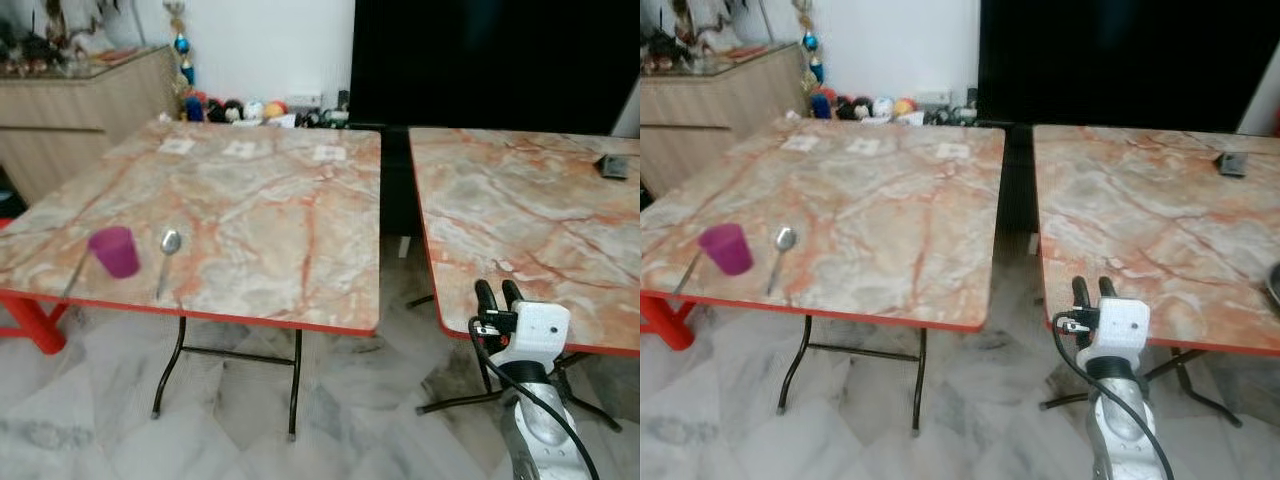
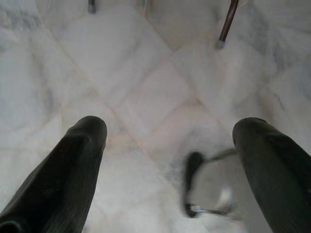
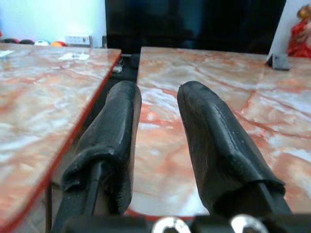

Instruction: Setting the table

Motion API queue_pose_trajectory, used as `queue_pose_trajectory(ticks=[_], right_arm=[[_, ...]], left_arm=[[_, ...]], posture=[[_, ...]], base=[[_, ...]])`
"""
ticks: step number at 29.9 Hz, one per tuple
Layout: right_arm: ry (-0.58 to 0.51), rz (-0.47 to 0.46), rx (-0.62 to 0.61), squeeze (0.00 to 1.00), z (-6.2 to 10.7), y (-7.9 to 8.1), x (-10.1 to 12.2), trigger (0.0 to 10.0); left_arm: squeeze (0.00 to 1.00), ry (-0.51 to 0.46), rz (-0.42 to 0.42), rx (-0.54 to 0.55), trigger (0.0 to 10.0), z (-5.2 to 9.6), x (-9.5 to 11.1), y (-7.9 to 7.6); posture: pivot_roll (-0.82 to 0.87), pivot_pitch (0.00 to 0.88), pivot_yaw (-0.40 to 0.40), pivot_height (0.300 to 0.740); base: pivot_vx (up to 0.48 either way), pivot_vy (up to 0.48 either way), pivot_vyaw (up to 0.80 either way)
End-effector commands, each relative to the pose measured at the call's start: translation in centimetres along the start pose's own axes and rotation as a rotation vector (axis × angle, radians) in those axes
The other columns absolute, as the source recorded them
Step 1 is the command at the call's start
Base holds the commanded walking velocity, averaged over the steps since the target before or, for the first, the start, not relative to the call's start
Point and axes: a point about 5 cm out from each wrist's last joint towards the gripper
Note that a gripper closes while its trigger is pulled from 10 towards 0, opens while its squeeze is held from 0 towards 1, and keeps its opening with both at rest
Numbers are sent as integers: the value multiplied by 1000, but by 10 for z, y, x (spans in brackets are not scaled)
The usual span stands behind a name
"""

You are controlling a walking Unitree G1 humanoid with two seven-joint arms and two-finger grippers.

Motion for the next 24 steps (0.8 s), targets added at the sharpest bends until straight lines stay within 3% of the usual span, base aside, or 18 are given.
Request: queue_pose_trajectory(ticks=[1,24], right_arm=[[-8,-26,19,0,-3,9,2,10000],[-10,-62,20,0,-10,15,4,10000]], left_arm=[[0,31,4,18,10000,2,-6,7],[0,5,16,25,10000,2,-2,8]], posture=[[-16,22,-20,740],[13,71,-24,740]], base=[[0,480,0],[0,480,0]])
Point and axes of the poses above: a point about 5 cm out from each wrist's last joint towards the gripper, its own z axis pointing back from the gripper into the wrist, its own x axis along the axis of the wrist's last joint, y = z × x, and after that the axes turned 8 degrees about -z, right-handed
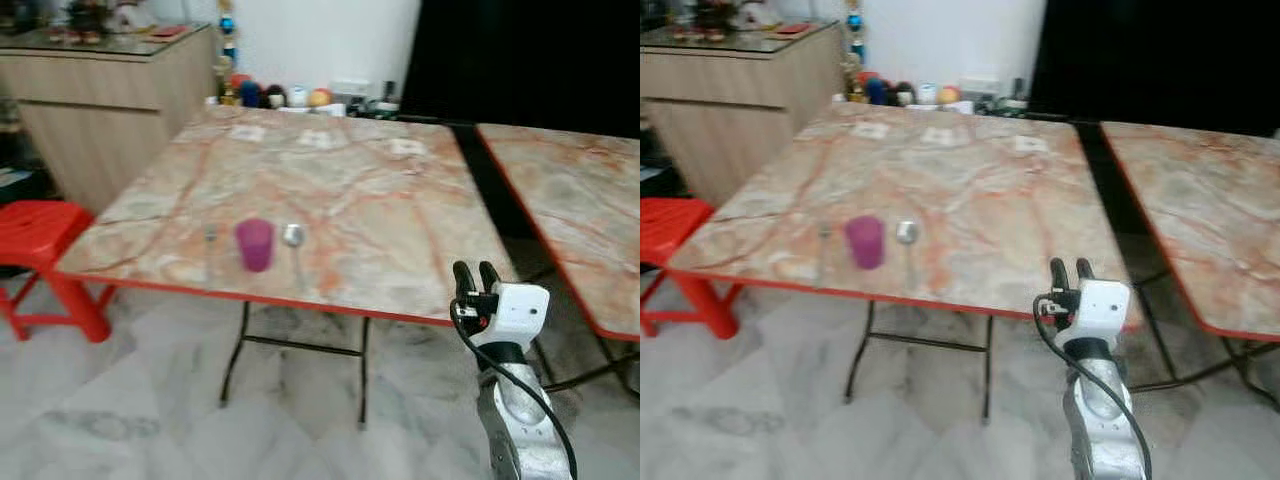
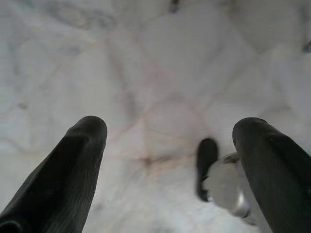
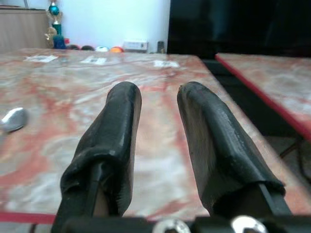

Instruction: Setting the table

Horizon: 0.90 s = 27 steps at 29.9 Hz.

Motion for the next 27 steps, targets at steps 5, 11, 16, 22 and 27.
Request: queue_pose_trajectory(ticks=[5,11,16,22,27], right_arm=[[23,2,-35,0,2,-10,-4,10000],[24,4,-40,0,0,-11,-3,10000],[27,3,-45,0,-1,-12,-4,10000],[30,4,-40,0,-1,-11,-5,10000],[36,5,-40,0,-1,-10,-6,10000]], left_arm=[[0,4,21,-3,10000,0,-2,-6],[0,-14,16,2,10000,0,0,-7],[0,-11,21,-3,10000,0,-1,-8],[0,14,52,-2,10000,1,-6,-9],[0,25,50,-5,10000,1,-6,-8]], posture=[[14,75,-26,740],[15,78,-27,740],[18,81,-27,740],[18,82,-28,740],[19,81,-26,740]], base=[[0,435,0],[0,0,0],[0,0,0],[0,0,0],[0,369,0]])
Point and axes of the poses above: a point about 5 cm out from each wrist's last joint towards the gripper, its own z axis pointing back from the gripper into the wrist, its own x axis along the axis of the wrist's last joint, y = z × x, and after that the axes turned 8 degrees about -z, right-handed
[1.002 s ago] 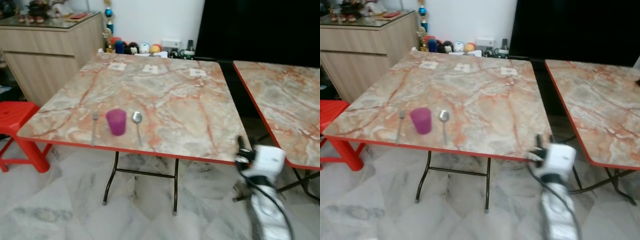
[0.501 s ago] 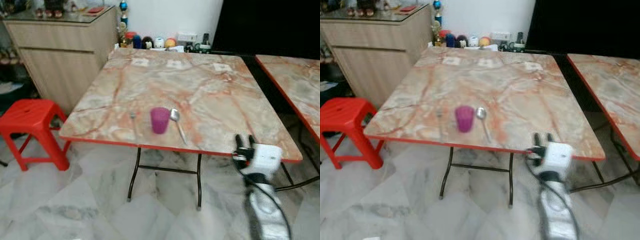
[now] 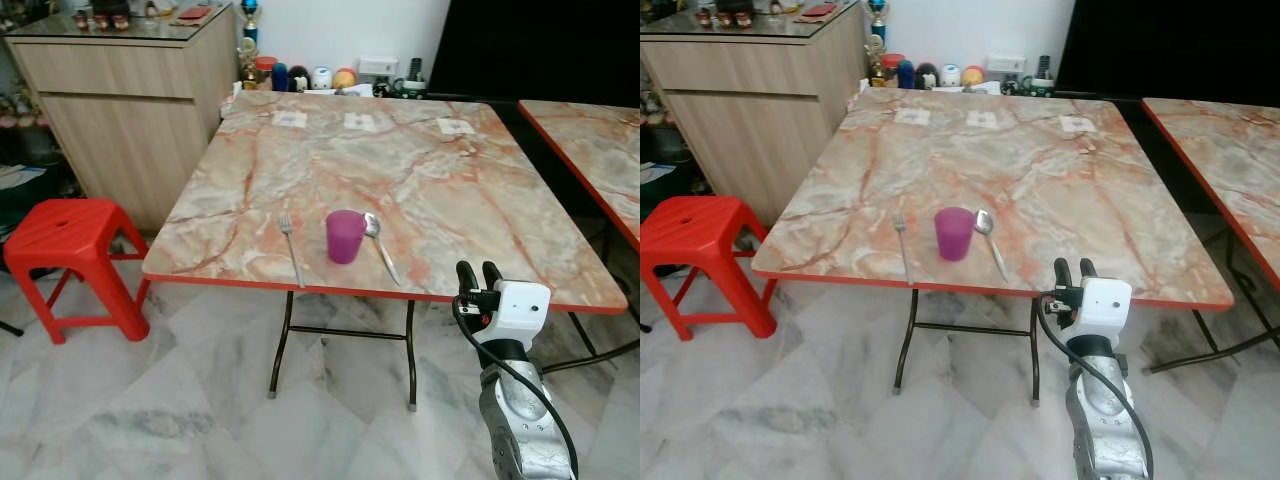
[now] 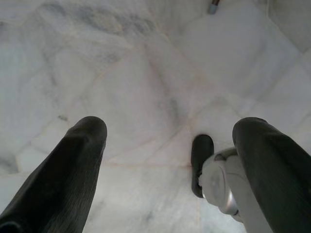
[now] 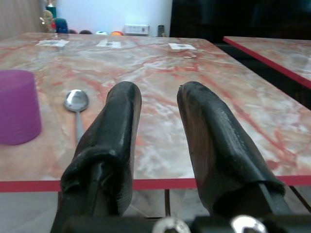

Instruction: Setting the table

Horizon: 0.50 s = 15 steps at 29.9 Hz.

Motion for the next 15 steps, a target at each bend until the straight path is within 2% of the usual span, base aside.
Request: queue_pose_trajectory(ticks=[1,10,15], right_arm=[[12,-5,-13,0,1,-2,-2,10000],[16,-5,-6,0,1,0,-4,10000],[18,-9,-3,0,1,1,-5,10000]], left_arm=[[0,29,18,-1,10000,2,-6,1],[0,16,12,0,10000,-1,0,4],[0,20,8,3,10000,1,-3,7]], posture=[[19,81,-26,740],[20,70,-22,740],[22,64,-21,740]], base=[[0,480,0],[0,480,0],[0,452,0]])
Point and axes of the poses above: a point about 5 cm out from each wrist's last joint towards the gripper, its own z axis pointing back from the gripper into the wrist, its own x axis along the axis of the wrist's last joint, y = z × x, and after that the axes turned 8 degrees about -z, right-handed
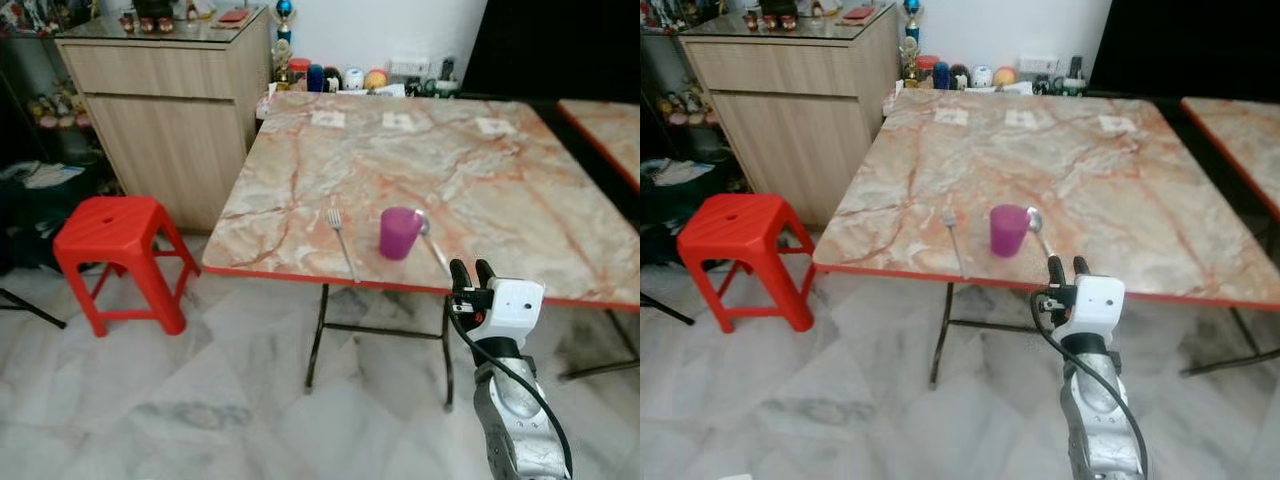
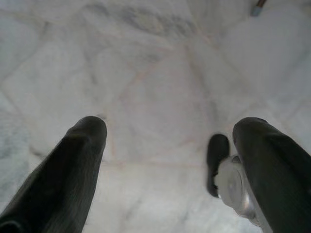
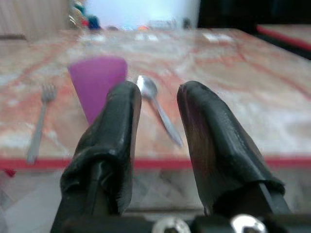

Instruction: Setting the table

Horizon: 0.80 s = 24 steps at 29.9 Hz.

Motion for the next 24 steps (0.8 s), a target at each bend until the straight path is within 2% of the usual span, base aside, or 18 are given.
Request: queue_pose_trajectory(ticks=[1,5,9,11,19,22,24], right_arm=[[-12,-5,3,0,-1,2,3,10000],[-11,-7,4,0,-2,2,2,10000],[-10,-6,4,0,-2,2,2,10000],[-9,-6,4,0,-2,2,2,10000],[-5,9,10,0,-2,0,2,10000],[-5,18,27,0,-2,2,2,10000],[-12,25,44,0,-2,4,3,10000]], left_arm=[[0,19,7,18,10000,3,-7,7],[0,37,-1,28,10000,9,-15,20],[0,36,2,36,10000,10,-14,31],[0,32,2,35,10000,9,-12,31],[0,23,-1,10,10000,5,-9,11],[0,29,3,10,10000,5,-10,11],[0,34,8,11,10000,6,-10,15]], posture=[[22,64,-21,740],[24,60,-20,740],[23,60,-19,740],[23,60,-19,740],[26,70,-21,740],[27,71,-20,740],[26,72,-19,740]], base=[[0,341,0],[0,0,0],[0,0,0],[0,0,0],[0,0,0],[0,0,0],[141,0,800]])
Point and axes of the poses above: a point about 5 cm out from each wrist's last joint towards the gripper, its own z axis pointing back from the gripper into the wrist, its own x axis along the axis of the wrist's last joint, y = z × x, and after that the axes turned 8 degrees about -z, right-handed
